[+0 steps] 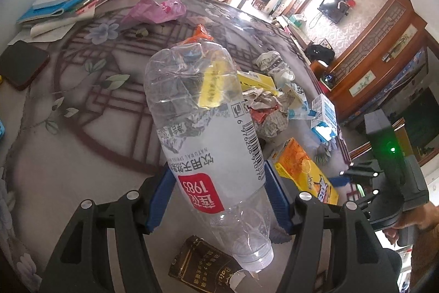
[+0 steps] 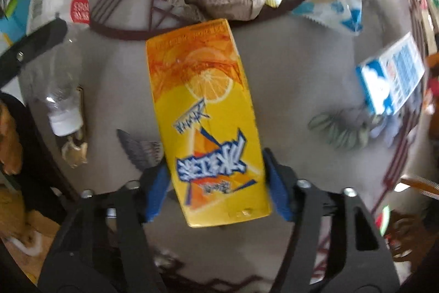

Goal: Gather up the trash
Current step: 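Grasp the yellow iced-tea carton with the right tool while the left tool holds the bottle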

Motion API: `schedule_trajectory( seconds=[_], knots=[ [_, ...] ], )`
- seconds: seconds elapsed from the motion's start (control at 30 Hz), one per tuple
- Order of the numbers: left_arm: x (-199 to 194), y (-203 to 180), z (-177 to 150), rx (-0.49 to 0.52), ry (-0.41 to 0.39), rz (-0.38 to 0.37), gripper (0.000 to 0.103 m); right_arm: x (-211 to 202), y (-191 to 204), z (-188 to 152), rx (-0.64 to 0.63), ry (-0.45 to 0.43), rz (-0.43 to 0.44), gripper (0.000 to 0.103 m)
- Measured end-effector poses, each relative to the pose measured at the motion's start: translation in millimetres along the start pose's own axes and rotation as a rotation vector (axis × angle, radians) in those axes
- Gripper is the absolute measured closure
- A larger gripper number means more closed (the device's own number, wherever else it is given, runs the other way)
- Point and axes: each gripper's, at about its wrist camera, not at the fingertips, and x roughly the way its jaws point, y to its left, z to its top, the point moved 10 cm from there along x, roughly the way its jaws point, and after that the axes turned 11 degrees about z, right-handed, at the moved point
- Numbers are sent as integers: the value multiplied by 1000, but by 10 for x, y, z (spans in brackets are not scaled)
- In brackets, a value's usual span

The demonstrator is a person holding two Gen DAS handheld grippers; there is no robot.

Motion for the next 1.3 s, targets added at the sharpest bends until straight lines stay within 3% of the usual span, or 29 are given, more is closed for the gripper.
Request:
schedule_trajectory(
  seconds=[0.17, 0.2, 0.23, 0.3, 0.47, 0.53, 0.57, 0.77, 0.93, 1.1, 1.3],
  knots=[
    [3, 24, 18, -11, -4, 0, 42, -11, 88, -66, -9, -39, 16, 42],
    [8, 35, 14, -15, -2, 0, 42, -11, 110, -58, -22, -46, 8, 37],
    [13, 42, 6, -20, 1, -2, 42, -7, 118, -48, -25, -51, 3, 20],
    [25, 49, -1, -23, 5, -2, 42, -6, 132, -45, -20, -69, 1, 12],
    [22, 57, 17, -15, -5, 10, 42, 5, 175, 91, 3, -123, 16, 15],
    [16, 62, 26, -11, -13, 20, 42, -20, 145, 94, -21, -135, -28, 36],
    [13, 65, 29, -10, -16, 23, 42, -3, 177, 73, -33, -140, -45, 41],
    [-4, 77, 48, -4, -31, 39, 42, -187, 343, -55, -39, -216, -45, 41],
    [-20, 73, 43, -8, -39, 39, 42, -581, 486, -233, 13, -360, 9, 41],
    [-54, 19, 49, 5, -66, 29, 42, -868, 419, -404, 126, -509, 81, 41],
    [-30, -45, -12, 54, -65, 61, 42, -1042, 335, -749, 294, -692, 53, 41]
  ],
)
